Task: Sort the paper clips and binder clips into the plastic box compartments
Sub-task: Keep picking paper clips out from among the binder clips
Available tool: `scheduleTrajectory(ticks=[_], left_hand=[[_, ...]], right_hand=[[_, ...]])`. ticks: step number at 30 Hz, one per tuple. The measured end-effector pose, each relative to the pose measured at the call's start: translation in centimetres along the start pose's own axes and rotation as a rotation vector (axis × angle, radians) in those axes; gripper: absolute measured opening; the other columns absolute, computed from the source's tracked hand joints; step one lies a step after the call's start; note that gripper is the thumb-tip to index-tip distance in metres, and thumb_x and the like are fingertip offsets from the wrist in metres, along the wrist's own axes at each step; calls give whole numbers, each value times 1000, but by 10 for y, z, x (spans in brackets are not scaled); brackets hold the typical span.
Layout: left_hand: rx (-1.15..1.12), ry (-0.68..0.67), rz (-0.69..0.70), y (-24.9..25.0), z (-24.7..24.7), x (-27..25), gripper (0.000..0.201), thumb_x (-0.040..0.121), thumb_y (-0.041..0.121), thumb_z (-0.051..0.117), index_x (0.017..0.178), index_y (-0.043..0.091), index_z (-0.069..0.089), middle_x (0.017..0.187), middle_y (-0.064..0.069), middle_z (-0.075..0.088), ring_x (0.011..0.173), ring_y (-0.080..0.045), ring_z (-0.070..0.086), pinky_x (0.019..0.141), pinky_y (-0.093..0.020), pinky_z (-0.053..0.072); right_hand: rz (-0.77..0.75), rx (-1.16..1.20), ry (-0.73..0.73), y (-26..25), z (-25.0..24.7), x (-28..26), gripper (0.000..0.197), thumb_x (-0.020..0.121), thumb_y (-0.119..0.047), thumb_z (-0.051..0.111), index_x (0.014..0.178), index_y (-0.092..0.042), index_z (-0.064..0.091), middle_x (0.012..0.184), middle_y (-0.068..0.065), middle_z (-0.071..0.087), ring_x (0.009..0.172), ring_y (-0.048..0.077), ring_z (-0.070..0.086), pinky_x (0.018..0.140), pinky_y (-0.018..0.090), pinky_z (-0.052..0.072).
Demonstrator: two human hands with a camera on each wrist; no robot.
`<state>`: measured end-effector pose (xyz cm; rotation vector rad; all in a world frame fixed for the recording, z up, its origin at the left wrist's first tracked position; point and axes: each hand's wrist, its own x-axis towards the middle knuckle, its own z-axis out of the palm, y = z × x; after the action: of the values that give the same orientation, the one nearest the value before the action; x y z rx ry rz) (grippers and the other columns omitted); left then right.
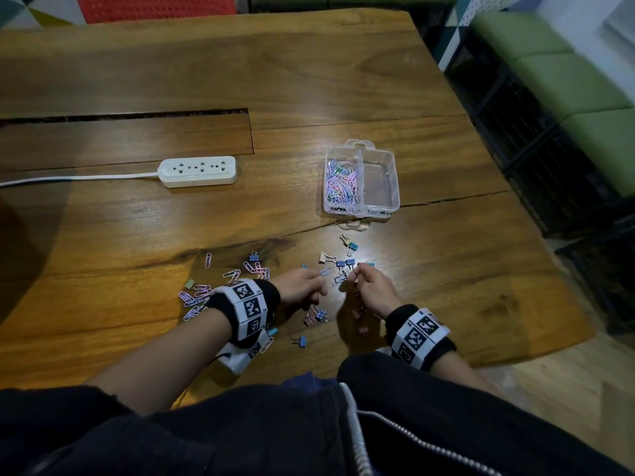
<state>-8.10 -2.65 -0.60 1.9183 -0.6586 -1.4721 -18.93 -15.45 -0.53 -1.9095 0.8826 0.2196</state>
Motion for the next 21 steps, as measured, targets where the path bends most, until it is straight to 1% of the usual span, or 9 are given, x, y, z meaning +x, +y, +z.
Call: scheduleTrajectory(ticks=[2,4,6,8,9,12,14,18,21], left_hand=[[99,8,24,1,1,0,27,100,17,28,86,18,52,76,3,50,66,-10,46,62,-21,39],[270,9,50,2,1,0,26,100,16,28,103,12,54,93,-2,57,83,-13,49,75,-26,38],[441,20,72,2,1,-1,26,100,20,30,107,12,53,103,-8,58,91,-17,50,82,-28,37],[586,24,91,2,2,-3,26,98,27,35,108,11,53,103,-9,57,85,-16,51,81,-31,39],[657,23,99,1,2,-3,25,96,29,39,109,12,53,103,-8,57,84,-15,52,79,-31,40],[835,41,122,-2,6,-4,21,92,25,47,111,17,54,114,-4,55,102,-18,53,79,-27,40],[928,61,154,-3,8,-3,23,90,28,52,111,19,54,115,-4,52,104,-19,53,77,-27,41],[1093,66,188,-2,16,-1,27,91,29,49,113,15,55,113,-5,52,99,-20,55,70,-26,40],[1130,69,177,-4,19,-1,31,95,32,40,114,11,53,111,-7,53,93,-21,57,72,-28,47]], right_hand=[[-33,-142,-4,-2,6,2,14,95,-24,42,90,-14,51,70,-5,51,58,16,52,47,22,35],[-80,-290,37,-2,9,3,9,89,-28,53,91,-19,54,71,0,60,50,19,54,45,27,44],[-148,-452,70,-1,11,6,9,87,-27,57,95,-25,58,86,5,65,61,20,56,50,27,45],[-183,-528,46,-2,11,8,19,88,-26,54,105,-28,59,99,6,62,72,20,55,54,23,41],[-190,-554,29,-3,11,10,22,88,-25,52,109,-27,59,103,6,59,76,21,56,57,22,43],[-243,-667,6,-6,8,12,22,90,-24,49,109,-21,59,105,9,62,88,25,61,71,30,50],[-286,-748,-20,-7,6,15,21,91,-22,47,108,-18,59,103,8,65,90,25,61,76,33,52],[-331,-859,-87,-8,6,19,22,94,-23,41,109,-13,52,101,11,64,92,26,59,76,33,49],[-301,-758,-62,-4,3,24,22,93,-24,41,107,-11,54,100,11,63,91,26,58,76,33,45]])
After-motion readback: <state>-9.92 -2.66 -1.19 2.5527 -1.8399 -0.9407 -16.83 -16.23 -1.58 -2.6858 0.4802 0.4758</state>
